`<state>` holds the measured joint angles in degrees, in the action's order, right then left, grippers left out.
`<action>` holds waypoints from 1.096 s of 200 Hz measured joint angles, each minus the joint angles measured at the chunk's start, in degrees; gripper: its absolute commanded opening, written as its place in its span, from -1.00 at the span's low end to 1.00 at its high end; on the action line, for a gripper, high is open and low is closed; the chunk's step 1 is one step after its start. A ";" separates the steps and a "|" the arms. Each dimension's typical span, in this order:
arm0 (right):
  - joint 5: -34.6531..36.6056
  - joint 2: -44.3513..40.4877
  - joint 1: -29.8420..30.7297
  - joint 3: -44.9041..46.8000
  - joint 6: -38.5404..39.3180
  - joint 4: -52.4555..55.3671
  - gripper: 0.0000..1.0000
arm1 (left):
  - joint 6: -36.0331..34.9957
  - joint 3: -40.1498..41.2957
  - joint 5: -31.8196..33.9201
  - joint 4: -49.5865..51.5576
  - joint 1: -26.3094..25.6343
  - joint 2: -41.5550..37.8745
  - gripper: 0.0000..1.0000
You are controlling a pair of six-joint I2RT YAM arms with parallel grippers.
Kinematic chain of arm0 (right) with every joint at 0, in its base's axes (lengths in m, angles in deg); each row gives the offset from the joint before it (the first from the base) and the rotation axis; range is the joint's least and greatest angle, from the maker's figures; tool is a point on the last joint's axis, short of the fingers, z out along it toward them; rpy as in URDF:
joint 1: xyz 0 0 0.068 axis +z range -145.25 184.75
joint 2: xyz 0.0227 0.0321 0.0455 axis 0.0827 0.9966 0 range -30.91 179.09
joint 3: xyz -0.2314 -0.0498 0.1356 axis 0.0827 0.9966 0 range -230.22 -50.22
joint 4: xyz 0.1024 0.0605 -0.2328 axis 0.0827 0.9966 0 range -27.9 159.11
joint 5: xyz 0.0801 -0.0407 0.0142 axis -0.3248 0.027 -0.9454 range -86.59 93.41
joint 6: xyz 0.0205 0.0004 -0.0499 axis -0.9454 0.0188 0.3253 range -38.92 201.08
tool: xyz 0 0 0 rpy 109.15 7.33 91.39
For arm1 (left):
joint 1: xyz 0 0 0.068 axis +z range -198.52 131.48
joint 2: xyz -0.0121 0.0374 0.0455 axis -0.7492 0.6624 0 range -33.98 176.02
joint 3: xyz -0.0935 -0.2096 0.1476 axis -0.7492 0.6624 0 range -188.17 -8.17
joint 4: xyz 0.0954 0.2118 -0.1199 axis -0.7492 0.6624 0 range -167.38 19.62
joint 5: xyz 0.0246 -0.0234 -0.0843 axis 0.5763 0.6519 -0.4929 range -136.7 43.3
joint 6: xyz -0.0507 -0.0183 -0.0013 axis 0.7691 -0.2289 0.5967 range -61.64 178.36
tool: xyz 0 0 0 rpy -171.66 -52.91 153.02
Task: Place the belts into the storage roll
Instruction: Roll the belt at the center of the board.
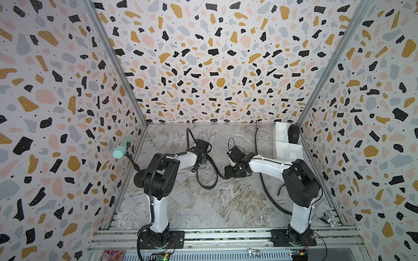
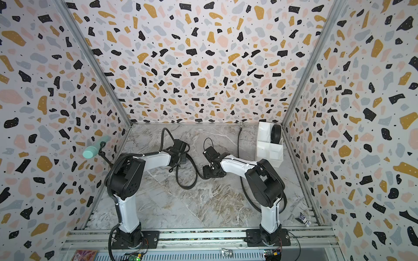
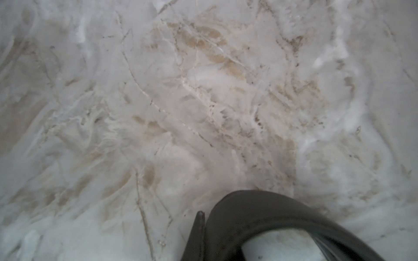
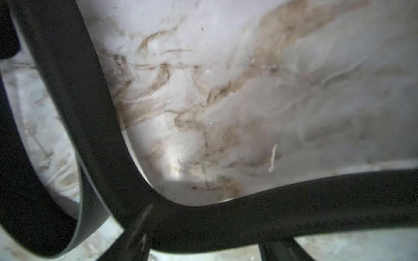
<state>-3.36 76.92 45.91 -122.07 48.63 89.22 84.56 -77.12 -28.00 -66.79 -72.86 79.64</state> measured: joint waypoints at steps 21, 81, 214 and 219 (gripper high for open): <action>-1.22 0.15 -0.48 -2.47 1.01 3.89 0.82 | -0.20 -1.44 0.00 0.79 0.00 0.83 -1.00; -4.85 0.24 -1.77 -17.38 11.43 17.38 0.93 | -0.39 -2.73 0.44 1.33 0.44 1.77 -1.00; -10.34 3.89 -17.11 -4.20 22.43 2.27 0.52 | -0.57 -5.46 0.37 2.32 0.52 3.50 -1.00; -10.45 3.19 -16.72 -3.08 22.05 1.73 0.45 | -0.61 -5.88 0.39 2.34 0.55 3.87 -1.00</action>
<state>-13.80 80.11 29.19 -125.15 70.68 90.95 83.95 -83.00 -27.61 -64.45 -72.31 83.51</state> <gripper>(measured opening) 0.784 0.074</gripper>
